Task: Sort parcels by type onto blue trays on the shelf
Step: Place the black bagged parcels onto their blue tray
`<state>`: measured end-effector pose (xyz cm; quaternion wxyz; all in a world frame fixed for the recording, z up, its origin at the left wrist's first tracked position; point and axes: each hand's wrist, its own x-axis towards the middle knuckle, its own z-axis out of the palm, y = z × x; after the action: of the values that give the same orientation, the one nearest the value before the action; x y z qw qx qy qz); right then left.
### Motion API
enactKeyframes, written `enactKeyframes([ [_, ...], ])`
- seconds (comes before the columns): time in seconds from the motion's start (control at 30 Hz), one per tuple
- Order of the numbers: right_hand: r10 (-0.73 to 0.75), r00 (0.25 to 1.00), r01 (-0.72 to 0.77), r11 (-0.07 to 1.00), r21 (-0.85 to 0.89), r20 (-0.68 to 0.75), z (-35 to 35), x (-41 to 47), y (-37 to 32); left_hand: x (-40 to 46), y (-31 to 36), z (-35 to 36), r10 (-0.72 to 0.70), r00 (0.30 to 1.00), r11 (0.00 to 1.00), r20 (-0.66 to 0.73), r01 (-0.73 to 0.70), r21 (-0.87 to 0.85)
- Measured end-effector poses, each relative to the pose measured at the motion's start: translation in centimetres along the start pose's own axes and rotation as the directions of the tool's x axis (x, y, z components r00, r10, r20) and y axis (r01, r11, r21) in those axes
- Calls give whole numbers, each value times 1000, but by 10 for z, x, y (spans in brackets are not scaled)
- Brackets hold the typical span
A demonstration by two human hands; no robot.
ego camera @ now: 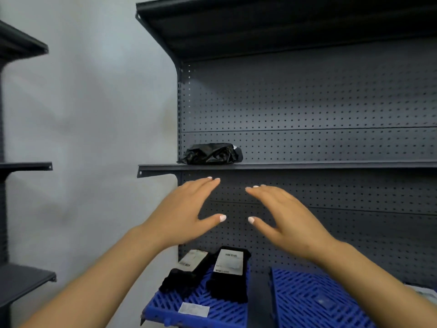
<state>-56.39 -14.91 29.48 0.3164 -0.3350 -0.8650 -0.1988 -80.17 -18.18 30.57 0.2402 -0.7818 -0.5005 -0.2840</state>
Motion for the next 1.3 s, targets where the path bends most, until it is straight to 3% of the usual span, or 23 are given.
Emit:
enactKeyframes([
  [0.37, 38, 995, -46, 995, -88, -87, -18, 69, 21, 50, -43, -37, 6, 994, 1000, -113, -4, 15],
  [0.73, 134, 991, -134, 990, -35, -10, -8, 126, 35, 111, -95, -17, -60, 998, 998, -27, 61, 19],
  [0.83, 97, 995, -97, 993, -70, -6, 4, 136, 31, 117, -103, -5, -44, 999, 997, -3, 44, 66],
  [1.07, 66, 995, -64, 998, 30, -81, 19, 148, 19, 115, -111, 15, -86, 996, 989, -18, 83, -122],
  [1.3, 121, 992, -121, 992, -19, 17, 15, 158, 21, 103, -102, 25, -152, 981, 945, -117, 110, -309],
])
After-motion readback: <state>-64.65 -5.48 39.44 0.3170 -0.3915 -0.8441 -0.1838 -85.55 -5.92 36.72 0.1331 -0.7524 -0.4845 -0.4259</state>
